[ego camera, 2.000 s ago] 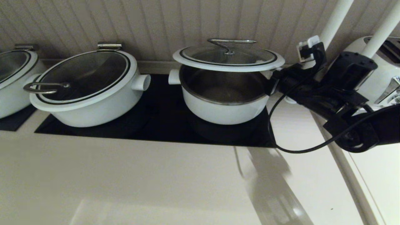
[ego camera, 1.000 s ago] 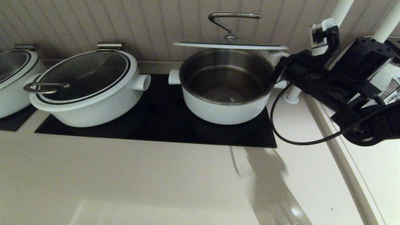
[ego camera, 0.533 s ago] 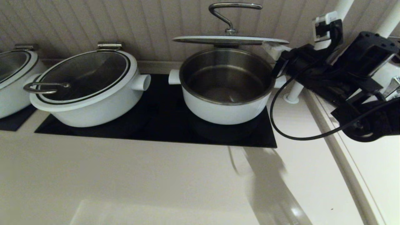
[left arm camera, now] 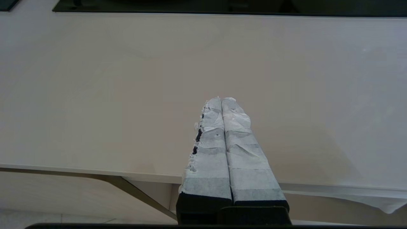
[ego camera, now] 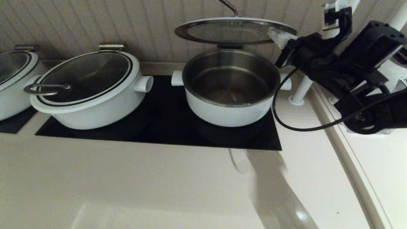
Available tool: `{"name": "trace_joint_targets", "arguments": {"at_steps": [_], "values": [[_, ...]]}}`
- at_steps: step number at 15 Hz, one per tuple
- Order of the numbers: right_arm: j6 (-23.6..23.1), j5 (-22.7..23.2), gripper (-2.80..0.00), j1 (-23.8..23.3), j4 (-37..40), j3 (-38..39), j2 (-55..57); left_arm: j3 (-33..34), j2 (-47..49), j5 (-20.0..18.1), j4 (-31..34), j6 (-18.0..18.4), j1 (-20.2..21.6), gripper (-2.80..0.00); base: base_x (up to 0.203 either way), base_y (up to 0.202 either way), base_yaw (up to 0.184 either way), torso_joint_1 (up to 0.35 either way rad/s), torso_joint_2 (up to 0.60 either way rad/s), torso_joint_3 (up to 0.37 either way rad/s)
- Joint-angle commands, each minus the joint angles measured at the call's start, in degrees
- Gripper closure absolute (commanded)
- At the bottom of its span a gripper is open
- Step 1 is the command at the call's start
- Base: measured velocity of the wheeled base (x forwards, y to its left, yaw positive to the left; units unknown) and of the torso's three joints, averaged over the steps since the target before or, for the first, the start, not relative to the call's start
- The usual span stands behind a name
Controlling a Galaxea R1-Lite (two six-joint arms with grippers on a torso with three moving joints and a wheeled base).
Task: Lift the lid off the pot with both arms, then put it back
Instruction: Open the pot lid completely
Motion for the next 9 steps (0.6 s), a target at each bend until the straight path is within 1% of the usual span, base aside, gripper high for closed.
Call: {"name": "trace_joint_targets", "arguments": {"at_steps": [1,9], "values": [[-0.03,0.10,0.00,0.03,-0.36,-1.76,1.01,0.00,-0.02,0.01,-0.02,0.00,0.03,0.00,0.000,0.000,0.000,0.000,0.00,0.000],[-0.03,0.11,0.00,-0.49,1.06,-7.06,1.59,0.00,-0.02,0.01,-0.02,0.00,0.03,0.00,0.000,0.000,0.000,0.000,0.00,0.000]]}}
